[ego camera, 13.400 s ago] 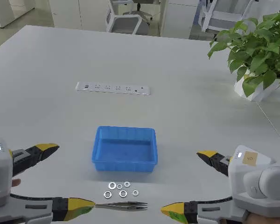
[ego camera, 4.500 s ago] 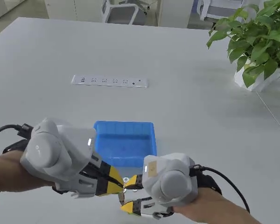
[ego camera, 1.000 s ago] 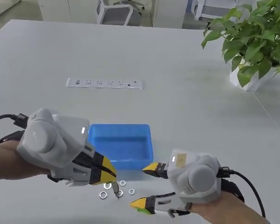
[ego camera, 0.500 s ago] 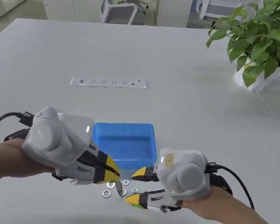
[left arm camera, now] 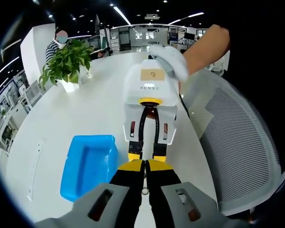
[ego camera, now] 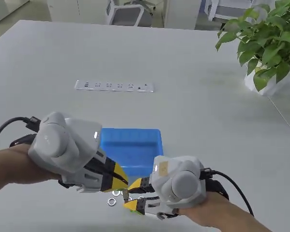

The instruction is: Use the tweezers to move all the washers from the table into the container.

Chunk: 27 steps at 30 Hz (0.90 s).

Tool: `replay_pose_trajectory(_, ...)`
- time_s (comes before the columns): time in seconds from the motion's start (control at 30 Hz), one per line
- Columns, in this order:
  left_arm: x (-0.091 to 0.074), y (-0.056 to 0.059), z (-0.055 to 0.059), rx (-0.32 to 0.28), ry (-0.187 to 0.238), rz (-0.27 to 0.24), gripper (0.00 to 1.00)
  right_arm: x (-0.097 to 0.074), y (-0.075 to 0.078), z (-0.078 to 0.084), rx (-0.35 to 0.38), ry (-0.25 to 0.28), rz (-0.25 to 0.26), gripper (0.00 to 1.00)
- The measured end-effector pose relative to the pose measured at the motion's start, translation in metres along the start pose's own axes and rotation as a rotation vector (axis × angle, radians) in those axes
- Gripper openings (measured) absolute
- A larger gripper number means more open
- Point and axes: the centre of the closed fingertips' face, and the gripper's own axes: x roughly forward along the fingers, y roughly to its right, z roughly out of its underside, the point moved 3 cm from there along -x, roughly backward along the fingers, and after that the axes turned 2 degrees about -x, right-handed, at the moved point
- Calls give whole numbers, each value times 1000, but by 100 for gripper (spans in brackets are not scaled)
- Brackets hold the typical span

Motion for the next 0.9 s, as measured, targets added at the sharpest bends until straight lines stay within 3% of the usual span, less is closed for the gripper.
replay_pose_trajectory(0.57, 2, 2, -1, 4, 3, 12, 5, 5, -2, 1, -43, -44, 5, 10)
replay_pose_trajectory(0.9, 4, 2, -4, 7, 6, 7, 5, 3, -1, 1, -1, -48, 9, 7)
